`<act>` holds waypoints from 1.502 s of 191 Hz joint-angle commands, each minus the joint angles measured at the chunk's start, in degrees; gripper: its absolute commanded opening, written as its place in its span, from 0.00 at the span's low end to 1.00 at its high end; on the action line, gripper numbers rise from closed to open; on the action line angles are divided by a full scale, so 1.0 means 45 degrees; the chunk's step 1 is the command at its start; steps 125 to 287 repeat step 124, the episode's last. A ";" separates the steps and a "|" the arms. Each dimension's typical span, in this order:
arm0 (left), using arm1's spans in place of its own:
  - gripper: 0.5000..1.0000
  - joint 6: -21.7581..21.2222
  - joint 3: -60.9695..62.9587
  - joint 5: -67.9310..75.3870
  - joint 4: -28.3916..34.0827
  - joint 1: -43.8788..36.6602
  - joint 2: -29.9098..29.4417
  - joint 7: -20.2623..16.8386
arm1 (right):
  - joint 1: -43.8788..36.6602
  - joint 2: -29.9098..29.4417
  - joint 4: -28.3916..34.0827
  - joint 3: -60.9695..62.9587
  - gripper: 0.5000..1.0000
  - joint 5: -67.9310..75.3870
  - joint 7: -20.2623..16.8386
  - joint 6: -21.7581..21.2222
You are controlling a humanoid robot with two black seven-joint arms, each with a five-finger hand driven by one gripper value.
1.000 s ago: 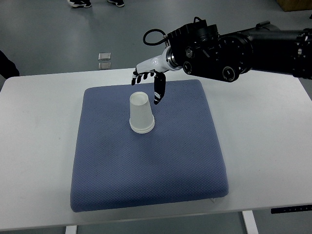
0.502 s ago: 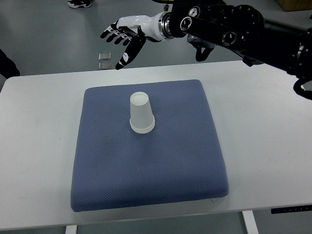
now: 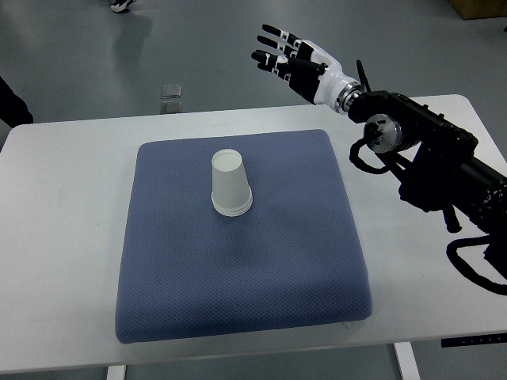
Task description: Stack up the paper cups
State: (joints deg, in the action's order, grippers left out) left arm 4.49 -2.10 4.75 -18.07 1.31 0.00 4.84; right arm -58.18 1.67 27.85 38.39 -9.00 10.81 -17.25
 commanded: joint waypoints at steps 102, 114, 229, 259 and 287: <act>1.00 0.0058 -0.0021 0.0000 0.0031 0.0002 0.0000 -0.0002 | 0.2596 -0.0137 -0.0077 0.1645 0.83 0.2018 0.1133 -0.0131; 1.00 0.0058 -0.0021 0.0000 0.0011 0.0002 0.0000 -0.0002 | 0.2615 -0.0137 -0.0077 0.1645 0.83 0.2018 0.1172 -0.0150; 1.00 0.0058 -0.0021 0.0000 0.0011 0.0002 0.0000 -0.0002 | 0.2635 -0.0137 -0.0096 0.1645 0.83 0.2018 0.1348 -0.0248; 1.00 0.0058 -0.0021 0.0000 0.0011 0.0002 0.0000 -0.0002 | 0.2635 -0.0137 -0.0096 0.1645 0.83 0.2018 0.1348 -0.0248; 1.00 0.0058 -0.0021 0.0000 0.0011 0.0002 0.0000 -0.0002 | 0.2635 -0.0137 -0.0096 0.1645 0.83 0.2018 0.1348 -0.0248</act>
